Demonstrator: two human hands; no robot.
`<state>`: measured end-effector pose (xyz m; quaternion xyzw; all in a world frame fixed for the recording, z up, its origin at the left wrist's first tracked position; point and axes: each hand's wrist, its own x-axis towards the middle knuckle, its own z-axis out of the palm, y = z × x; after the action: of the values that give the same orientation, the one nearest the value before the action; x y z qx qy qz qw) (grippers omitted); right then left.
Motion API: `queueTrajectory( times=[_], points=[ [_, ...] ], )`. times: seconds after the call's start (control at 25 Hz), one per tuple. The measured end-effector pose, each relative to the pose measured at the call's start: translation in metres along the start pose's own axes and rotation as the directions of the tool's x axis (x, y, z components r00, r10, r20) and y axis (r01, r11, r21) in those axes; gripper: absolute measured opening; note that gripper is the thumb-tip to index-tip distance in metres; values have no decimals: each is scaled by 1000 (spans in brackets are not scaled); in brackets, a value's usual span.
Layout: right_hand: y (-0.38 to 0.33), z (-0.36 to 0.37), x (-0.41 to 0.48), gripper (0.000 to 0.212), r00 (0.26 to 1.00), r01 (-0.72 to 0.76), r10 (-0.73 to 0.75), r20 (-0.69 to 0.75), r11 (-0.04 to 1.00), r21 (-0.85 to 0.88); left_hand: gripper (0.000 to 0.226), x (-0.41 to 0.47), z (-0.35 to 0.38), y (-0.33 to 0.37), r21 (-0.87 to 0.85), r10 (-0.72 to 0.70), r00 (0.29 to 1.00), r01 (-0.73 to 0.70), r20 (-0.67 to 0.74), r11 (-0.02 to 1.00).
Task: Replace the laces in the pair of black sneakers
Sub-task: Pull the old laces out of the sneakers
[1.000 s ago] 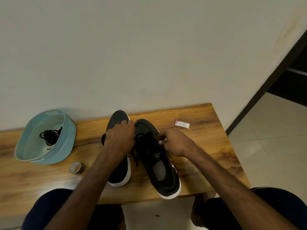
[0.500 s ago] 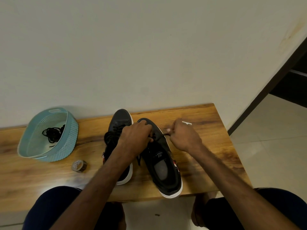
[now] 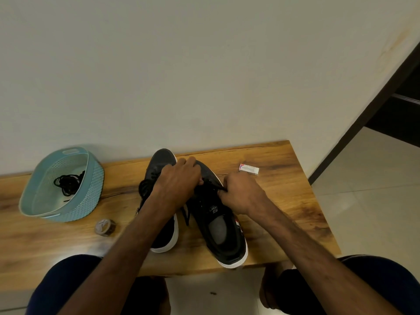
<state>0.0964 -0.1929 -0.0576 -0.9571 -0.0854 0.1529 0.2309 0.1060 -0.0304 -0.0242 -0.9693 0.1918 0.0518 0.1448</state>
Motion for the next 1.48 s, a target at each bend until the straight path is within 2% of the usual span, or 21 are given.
queueTrajectory(
  times=[0.12, 0.24, 0.32, 0.4, 0.52, 0.6, 0.72, 0.8, 0.88, 0.96, 1.04, 1.12, 1.24, 1.32, 1.4, 1.48],
  points=[
    [5, 1, 1, 29, 993, -100, 101, -60, 995, 19, 30, -8, -1, -24, 64, -110, 994, 109, 20, 992],
    [18, -3, 5, 17, 980, -138, 144, -137, 989, 47, 23, -28, -2, -69, 88, -267, 963, 265, 20, 960],
    [24, -6, 6, 11, 979, -152, 156, -129, 988, 41, 22, -35, 1, -85, 14, -344, 939, 344, 25, 939],
    [24, -7, 5, 10, 982, -146, 139, -131, 988, -49, 23, -32, 3, -77, -125, -355, 932, 363, 77, 923],
    [20, -11, 6, 23, 976, -107, 75, -203, 983, -150, 37, -25, 10, -43, -229, -297, 939, 332, 172, 915],
    [21, -10, 11, 36, 978, -25, -2, -209, 992, -123, 48, -19, 15, -19, -291, -296, 947, 320, 127, 901],
    [17, -8, 19, 33, 986, 41, -64, -153, 988, -149, 55, -8, 21, 16, -488, -248, 967, 247, 64, 837],
    [14, -6, 23, 26, 984, 53, -92, -155, 970, -237, 50, -1, 24, 36, -608, -191, 977, 207, 92, 767],
    [13, -6, 24, 21, 972, 43, -103, -212, 962, -270, 36, 3, 25, 44, -710, -201, 974, 215, 104, 670],
    [15, -6, 25, 20, 956, 9, -61, -288, 984, -178, 22, 5, 29, 41, -784, -239, 963, 241, 121, 573],
    [18, -8, 25, 24, 945, -12, -12, -325, 997, -71, 21, 7, 35, 34, -846, -255, 953, 267, 162, 462],
    [19, -9, 24, 21, 948, -10, 0, -319, 1000, -29, 21, 6, 40, 29, -865, -238, 954, 272, 184, 423],
    [17, -11, 25, 13, 963, 26, -45, -266, 997, -74, 22, 6, 43, 30, -867, -212, 959, 264, 188, 423],
    [17, -12, 27, 14, 973, 59, -80, -216, 993, -103, 32, 6, 42, 29, -886, -211, 960, 256, 185, 386],
    [17, -13, 30, 16, 979, 68, -86, -187, 993, -100, 57, 6, 42, 28, -905, -210, 964, 230, 163, 356],
    [19, -12, 33, 15, 981, 66, -80, -177, 995, -80, 79, 7, 40, 28, -883, -212, 976, 146, 54, 447]
  ],
)
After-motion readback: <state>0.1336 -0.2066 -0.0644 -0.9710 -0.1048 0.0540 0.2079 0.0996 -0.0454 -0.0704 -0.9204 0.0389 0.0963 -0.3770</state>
